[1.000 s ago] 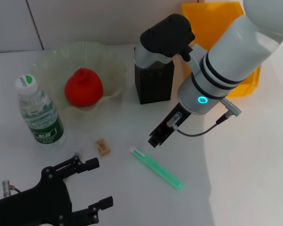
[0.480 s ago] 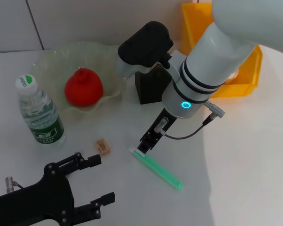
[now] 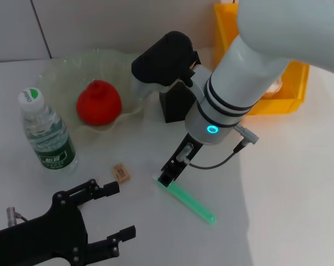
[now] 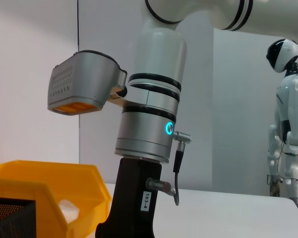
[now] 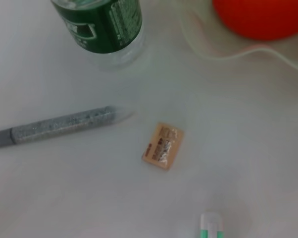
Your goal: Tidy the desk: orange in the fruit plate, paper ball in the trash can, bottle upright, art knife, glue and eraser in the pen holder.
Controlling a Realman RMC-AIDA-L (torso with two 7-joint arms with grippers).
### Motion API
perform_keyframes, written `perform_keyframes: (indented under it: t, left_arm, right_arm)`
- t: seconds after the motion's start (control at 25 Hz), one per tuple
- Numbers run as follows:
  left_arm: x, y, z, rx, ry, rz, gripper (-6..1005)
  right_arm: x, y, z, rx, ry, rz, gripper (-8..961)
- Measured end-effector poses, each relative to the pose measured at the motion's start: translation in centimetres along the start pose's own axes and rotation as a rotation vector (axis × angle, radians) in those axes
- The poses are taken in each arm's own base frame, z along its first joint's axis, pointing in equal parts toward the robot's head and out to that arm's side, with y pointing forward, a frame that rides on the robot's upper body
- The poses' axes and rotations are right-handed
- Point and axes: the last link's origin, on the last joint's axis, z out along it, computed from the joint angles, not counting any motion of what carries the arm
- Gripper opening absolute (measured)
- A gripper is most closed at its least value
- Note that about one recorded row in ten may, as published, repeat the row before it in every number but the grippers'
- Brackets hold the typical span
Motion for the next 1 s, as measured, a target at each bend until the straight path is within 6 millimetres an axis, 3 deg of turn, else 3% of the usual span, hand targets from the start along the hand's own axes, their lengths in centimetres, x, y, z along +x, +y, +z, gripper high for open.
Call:
perform_keyframes:
  t: [1.0]
  left_arm:
    - [-0.1, 0.1, 0.1, -0.007, -0.003, 0.005, 773]
  right_arm:
    - [0.3, 0.0, 1.2, -0.015, 0.024, 0.041, 487]
